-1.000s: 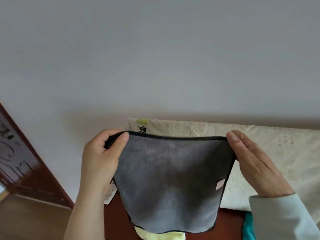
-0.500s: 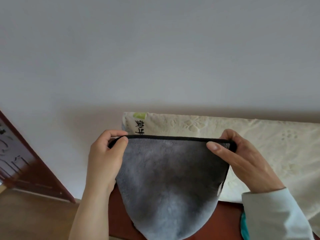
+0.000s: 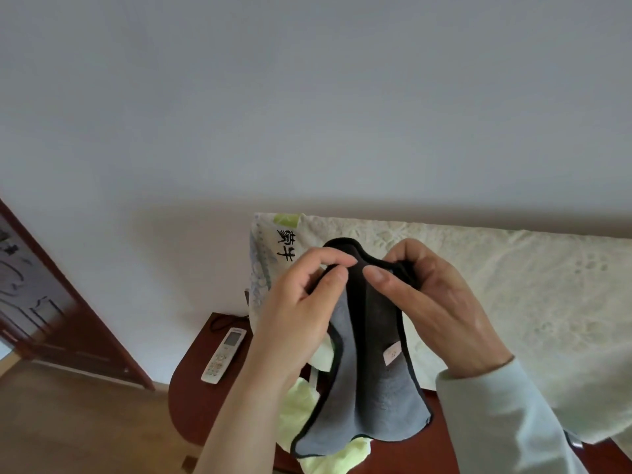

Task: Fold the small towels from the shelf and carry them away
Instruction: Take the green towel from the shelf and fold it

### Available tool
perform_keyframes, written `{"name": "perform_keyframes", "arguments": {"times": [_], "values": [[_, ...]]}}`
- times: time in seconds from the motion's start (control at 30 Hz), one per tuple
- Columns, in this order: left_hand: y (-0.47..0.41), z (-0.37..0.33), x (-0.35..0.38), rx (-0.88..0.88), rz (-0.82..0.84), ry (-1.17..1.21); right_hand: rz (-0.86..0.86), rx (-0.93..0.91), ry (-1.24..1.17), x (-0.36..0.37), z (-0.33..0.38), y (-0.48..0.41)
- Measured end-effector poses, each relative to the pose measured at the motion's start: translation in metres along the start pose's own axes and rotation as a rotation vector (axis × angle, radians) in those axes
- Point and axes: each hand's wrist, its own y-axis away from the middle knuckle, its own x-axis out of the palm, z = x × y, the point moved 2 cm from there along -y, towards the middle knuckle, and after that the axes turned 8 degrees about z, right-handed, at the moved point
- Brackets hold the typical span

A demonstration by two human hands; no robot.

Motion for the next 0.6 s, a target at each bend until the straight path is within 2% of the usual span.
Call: {"name": "perform_keyframes", "arguments": {"times": [0.13,0.23,0.37,0.6], "values": [[0.001,-0.005,0.003,-0.054,0.053,0.178,0.047,-0.037,-0.036,0.006,0.004,0.000],[0.003,-0.004,-0.001,-0.057,0.086,0.234,0.020,-0.050,-0.062,0.004,0.007,0.000],[0.005,-0.009,-0.003,0.007,0.188,0.100,0.039,-0.068,-0.087,-0.001,0.013,0.001],[0.003,-0.019,0.006,0.127,0.044,-0.051,0.143,-0.081,-0.182,-0.002,0.026,0.011]]}}
